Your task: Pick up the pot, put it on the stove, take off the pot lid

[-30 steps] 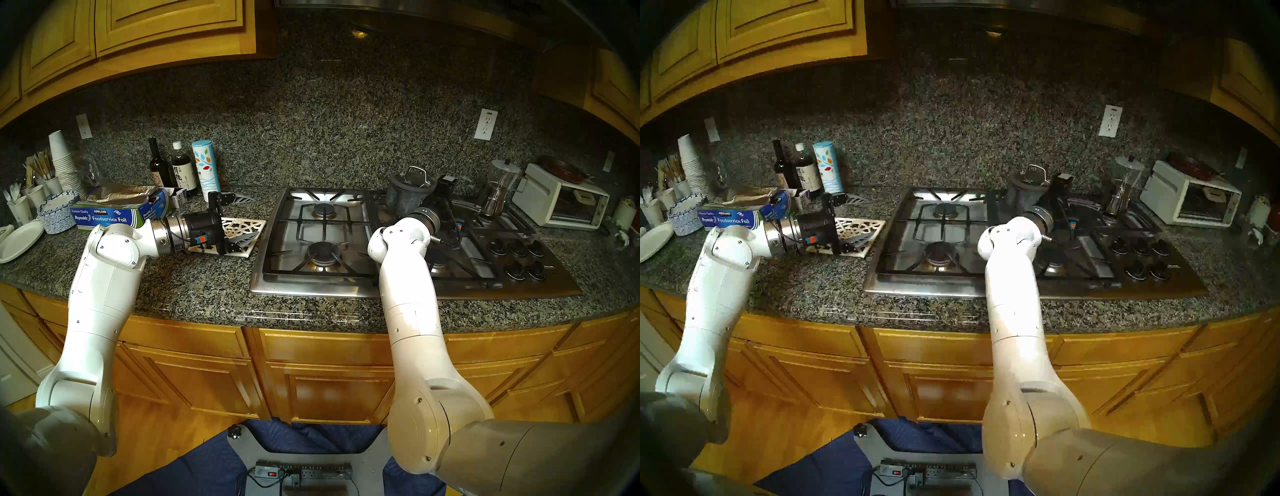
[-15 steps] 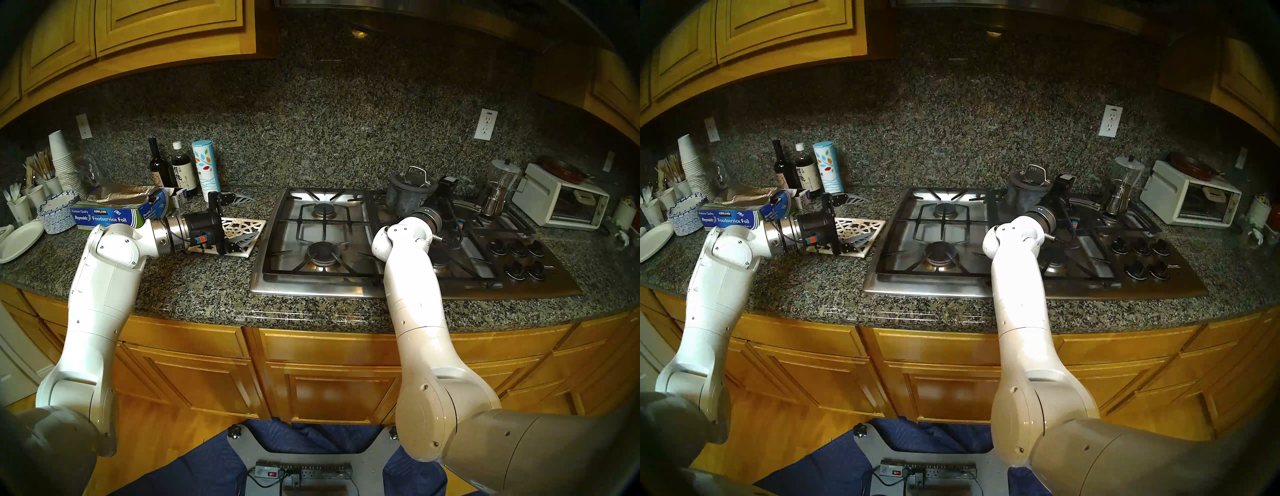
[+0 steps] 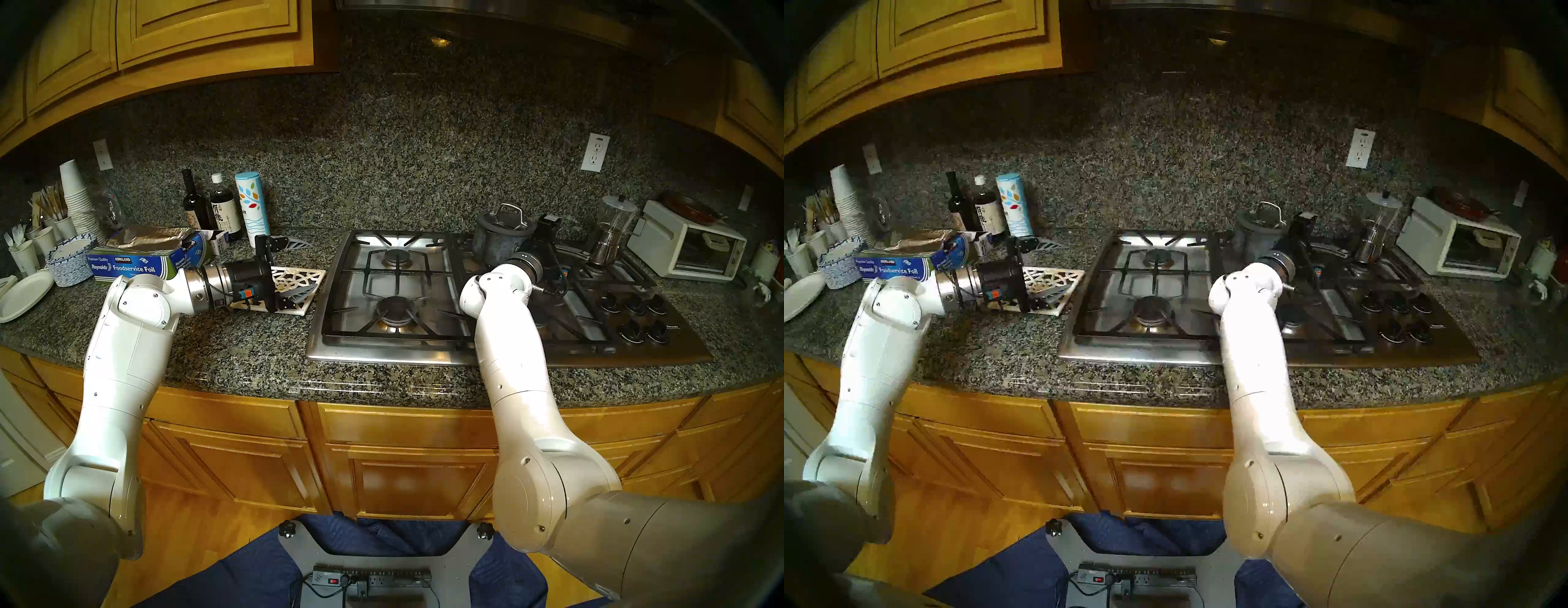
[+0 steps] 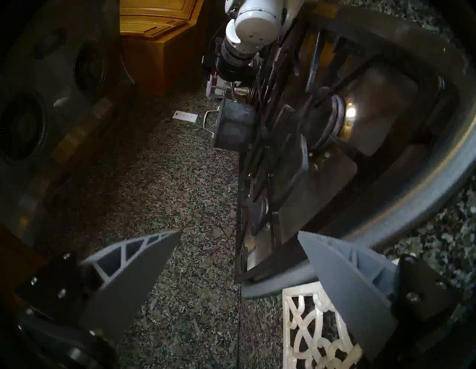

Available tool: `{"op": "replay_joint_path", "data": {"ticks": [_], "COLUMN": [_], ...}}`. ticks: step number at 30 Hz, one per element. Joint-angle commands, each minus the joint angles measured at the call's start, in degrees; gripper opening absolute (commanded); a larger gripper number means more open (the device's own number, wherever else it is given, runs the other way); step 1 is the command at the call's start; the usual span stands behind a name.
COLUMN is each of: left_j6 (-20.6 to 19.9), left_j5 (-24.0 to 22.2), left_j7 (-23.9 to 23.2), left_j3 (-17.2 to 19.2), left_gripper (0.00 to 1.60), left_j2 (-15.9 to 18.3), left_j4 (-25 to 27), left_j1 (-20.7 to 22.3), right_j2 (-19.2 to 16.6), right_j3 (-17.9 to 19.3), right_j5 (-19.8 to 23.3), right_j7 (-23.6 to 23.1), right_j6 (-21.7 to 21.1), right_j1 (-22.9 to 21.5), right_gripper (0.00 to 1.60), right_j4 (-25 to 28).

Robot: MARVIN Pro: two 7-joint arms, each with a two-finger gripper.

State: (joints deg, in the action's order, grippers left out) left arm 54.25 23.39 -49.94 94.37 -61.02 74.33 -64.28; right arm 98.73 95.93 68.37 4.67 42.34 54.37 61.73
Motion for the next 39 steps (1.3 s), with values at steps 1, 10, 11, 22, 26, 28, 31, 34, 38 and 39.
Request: {"op": "replay_joint_path", "data": {"ticks": [1, 10, 11, 22, 26, 28, 31, 34, 38, 39], "left_j6": [0.1, 0.1, 0.1, 0.1, 0.1, 0.1, 0.1, 0.1, 0.1, 0.1], "left_j5": [-0.6, -0.6, -0.6, -0.6, -0.6, -0.6, -0.6, -0.6, -0.6, -0.6], "left_j7": [0.5, 0.5, 0.5, 0.5, 0.5, 0.5, 0.5, 0.5, 0.5, 0.5], "left_j3": [0.6, 0.6, 0.6, 0.6, 0.6, 0.6, 0.6, 0.6, 0.6, 0.6], "left_gripper": [1.60, 1.60, 1.60, 1.60, 1.60, 1.60, 1.60, 1.60, 1.60, 1.60], "left_j2": [0.1, 0.1, 0.1, 0.1, 0.1, 0.1, 0.1, 0.1, 0.1, 0.1], "left_j4": [1.1, 1.1, 1.1, 1.1, 1.1, 1.1, 1.1, 1.1, 1.1, 1.1], "left_j1": [2.0, 2.0, 2.0, 2.0, 2.0, 2.0, 2.0, 2.0, 2.0, 2.0], "right_j2": [-1.6, -2.3, -2.4, -3.6, -4.2, -4.3, -4.5, -4.7, -4.8, -4.9], "right_j3": [0.2, 0.4, 0.4, 0.6, 0.8, 0.9, 1.0, 1.1, 1.1, 1.1], "right_j5": [0.7, 2.1, 2.3, 3.8, 4.4, 4.6, 4.9, 5.2, 5.7, 5.9], "right_j7": [-2.5, -3.7, -3.9, -5.5, -6.2, -6.5, -6.9, -7.3, -7.9, -8.1], "right_j6": [-0.3, -0.4, -0.5, -0.5, -0.3, -0.3, -0.3, -0.3, -0.4, -0.4], "right_j1": [-4.1, -5.4, -5.6, -6.7, -7.2, -7.3, -7.5, -7.8, -8.1, -8.2], "right_gripper": [1.60, 1.60, 1.60, 1.60, 1.60, 1.60, 1.60, 1.60, 1.60, 1.60], "right_j4": [-1.0, -3.6, -3.9, -6.5, -7.4, -7.8, -8.4, -8.9, -9.7, -9.9]}}
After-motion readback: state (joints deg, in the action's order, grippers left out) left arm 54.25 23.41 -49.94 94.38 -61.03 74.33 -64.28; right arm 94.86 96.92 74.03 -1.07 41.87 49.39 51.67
